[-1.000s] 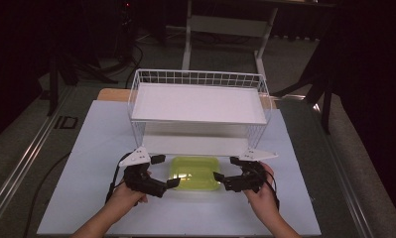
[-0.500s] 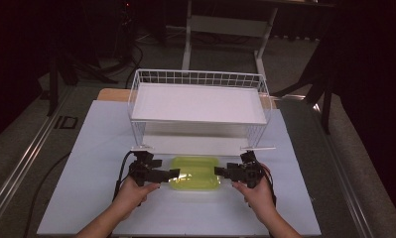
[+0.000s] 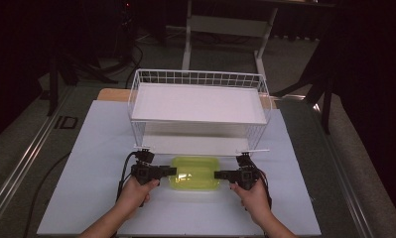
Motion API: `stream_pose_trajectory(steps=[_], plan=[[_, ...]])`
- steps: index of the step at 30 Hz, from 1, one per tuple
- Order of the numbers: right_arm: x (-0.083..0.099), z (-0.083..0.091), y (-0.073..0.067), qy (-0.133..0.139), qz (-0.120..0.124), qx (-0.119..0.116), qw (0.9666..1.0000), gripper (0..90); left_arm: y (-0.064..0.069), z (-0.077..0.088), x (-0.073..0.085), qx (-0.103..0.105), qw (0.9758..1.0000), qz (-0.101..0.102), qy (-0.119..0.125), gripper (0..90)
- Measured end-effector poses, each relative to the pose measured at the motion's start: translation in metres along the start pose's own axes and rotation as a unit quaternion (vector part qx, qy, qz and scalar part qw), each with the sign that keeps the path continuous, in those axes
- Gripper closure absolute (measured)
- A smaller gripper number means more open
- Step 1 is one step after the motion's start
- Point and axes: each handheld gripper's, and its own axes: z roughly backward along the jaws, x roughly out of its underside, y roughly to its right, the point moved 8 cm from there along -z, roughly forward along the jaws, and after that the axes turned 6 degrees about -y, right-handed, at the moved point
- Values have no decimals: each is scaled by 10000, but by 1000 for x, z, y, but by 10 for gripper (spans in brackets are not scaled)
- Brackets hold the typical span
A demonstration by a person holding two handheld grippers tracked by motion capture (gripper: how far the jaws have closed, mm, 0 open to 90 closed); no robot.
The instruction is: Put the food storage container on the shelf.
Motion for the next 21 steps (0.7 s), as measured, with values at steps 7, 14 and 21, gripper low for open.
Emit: stream_pose_trajectory(steps=[7,14,21], plan=[[1,-1,-5,18,143,138,9998,712,3,1,4,-136,9997,-163,111,696],[4,1,-8,108,221,183,9995,730,8,4,7,-243,9995,-197,36,719],[8,4,-11,112,271,86,9995,753,15,8,13,-285,9994,-140,168,751]])
